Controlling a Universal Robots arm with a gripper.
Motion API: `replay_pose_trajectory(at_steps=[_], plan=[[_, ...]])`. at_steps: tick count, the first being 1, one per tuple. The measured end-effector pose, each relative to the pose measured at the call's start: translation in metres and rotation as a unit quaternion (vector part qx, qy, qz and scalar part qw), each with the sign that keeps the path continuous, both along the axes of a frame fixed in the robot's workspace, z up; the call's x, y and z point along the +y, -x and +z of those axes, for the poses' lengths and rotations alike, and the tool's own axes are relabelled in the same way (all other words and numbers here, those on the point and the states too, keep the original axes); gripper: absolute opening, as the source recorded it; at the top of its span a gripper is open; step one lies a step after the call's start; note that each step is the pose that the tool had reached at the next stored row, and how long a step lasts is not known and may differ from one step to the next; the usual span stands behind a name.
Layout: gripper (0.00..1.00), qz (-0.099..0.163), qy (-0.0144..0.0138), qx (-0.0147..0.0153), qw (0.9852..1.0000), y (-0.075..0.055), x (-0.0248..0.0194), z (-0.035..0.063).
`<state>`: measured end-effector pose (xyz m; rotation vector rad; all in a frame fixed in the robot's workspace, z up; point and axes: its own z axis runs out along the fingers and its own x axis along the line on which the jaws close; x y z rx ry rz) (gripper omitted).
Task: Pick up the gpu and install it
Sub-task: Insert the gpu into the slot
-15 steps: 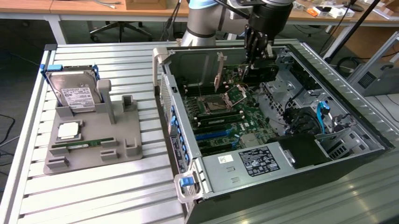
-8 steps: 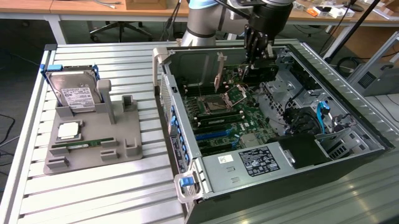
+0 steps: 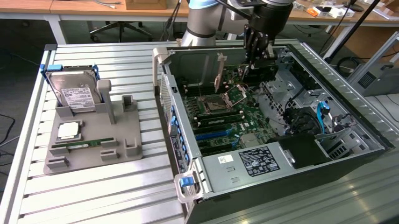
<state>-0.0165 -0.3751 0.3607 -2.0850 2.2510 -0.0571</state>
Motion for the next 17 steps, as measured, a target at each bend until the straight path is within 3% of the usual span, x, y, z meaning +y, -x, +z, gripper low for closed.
replay_pose_trajectory(at_steps=[17], plan=[[0.27,0.026,0.0007,0.0000,0.9997,-0.0001,0.0000,0.0000]])
